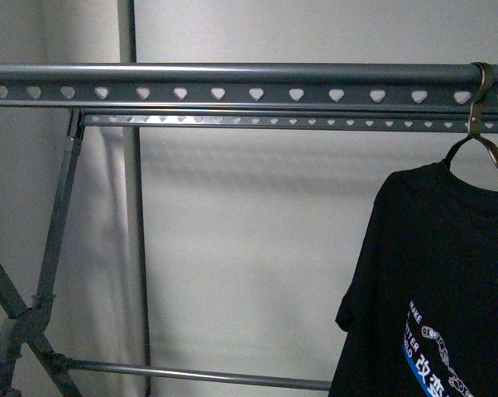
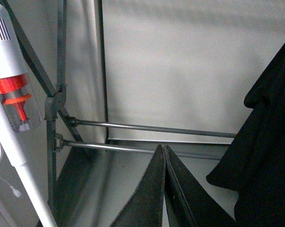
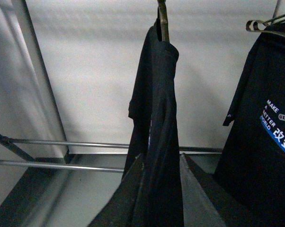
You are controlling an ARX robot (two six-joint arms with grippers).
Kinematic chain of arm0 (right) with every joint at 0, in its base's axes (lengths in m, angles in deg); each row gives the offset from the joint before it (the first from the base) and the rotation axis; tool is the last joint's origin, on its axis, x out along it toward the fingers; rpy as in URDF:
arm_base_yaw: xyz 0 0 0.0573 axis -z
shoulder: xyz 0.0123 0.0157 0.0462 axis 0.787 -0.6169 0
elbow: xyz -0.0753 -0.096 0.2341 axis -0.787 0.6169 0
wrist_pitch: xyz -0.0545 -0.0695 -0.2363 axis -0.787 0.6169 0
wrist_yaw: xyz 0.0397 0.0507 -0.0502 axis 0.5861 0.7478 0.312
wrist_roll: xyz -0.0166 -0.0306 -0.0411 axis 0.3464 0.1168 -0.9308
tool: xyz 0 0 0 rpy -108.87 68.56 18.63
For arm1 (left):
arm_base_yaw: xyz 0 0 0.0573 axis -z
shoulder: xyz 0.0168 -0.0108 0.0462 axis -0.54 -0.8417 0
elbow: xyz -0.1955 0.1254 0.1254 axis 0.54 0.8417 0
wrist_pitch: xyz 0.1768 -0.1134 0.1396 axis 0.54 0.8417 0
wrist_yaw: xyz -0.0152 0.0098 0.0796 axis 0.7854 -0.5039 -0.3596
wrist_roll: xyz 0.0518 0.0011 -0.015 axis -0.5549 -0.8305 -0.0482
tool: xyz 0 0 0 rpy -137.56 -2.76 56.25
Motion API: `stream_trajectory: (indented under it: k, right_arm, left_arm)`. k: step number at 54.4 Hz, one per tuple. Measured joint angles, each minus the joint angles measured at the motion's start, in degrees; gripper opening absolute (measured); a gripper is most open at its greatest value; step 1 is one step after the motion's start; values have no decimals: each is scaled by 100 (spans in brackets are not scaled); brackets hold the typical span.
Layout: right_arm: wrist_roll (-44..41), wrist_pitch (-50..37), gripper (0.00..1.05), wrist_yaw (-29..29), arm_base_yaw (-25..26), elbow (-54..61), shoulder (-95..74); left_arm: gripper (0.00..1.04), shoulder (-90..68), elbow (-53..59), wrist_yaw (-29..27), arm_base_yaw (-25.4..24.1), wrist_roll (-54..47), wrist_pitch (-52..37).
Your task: Hang clothes on hanger
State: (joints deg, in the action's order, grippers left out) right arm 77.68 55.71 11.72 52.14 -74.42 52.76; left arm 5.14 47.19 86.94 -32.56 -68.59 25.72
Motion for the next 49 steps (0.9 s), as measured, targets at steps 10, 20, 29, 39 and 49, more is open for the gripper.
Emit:
stream_trajectory:
  k: [10,20,29,39,49]
  right_arm:
    - [-20,-122,2,-7,0,398,269]
    - [-17,-208,2,-4,0,638,452]
    - [-17,-247,2,-7,0,822,584]
    - [-17,-271,2,-7,0,942,693]
    - [-20,-313,2,-4,0,1147,894]
  left_arm:
    - [4,520,0,7,0,0,505]
    - [4,901,0,4,0,0,887]
    - [4,1211,0,7,0,0,1196]
    - [4,2122,-2,7,0,0,2245]
    - [4,2291,-2,9,0,2,2315]
